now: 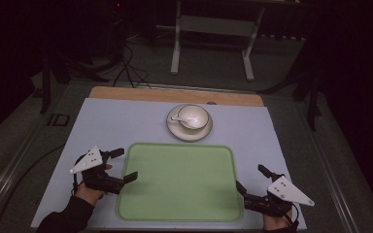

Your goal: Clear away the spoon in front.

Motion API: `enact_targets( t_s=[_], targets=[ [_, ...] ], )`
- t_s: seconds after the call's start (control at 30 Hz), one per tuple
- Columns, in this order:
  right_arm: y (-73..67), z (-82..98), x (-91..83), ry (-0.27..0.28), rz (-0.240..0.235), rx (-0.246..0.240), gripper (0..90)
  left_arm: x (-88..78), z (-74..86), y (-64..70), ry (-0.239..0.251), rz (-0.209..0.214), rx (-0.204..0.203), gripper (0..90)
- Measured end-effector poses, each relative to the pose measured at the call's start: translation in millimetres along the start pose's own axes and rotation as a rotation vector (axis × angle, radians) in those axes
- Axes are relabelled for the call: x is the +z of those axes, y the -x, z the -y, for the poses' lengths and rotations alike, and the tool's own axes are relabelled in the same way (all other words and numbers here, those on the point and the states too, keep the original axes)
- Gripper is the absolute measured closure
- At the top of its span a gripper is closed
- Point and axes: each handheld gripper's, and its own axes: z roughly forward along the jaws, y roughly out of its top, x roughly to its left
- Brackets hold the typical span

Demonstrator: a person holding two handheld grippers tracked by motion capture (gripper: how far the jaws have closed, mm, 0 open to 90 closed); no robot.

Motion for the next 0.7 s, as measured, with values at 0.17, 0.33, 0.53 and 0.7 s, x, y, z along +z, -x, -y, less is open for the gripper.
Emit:
enact_targets(
  t_s=[0.17,0.33,0.53,0.7],
  targets=[
    [-0.9,-1.4,-1.9,0.011,0.003,-0.008,11.2,0.4,-1.5,0.1,-0.028,0.028,-0.012,0.0],
    [-3.0,-2.3,-3.7,0.02,0.007,-0.015,11.1,1.8,-3.8,4.9,-0.055,0.069,-0.005,0.0],
    [-5.1,-2.9,-4.1,0.022,0.005,-0.026,11.0,4.0,-8.6,13.0,-0.087,0.082,0.006,0.0],
    [-6.5,-3.2,-2.9,0.02,-0.002,-0.03,10.7,8.0,-15.7,16.9,-0.109,0.128,-0.008,0.0]
  ],
)
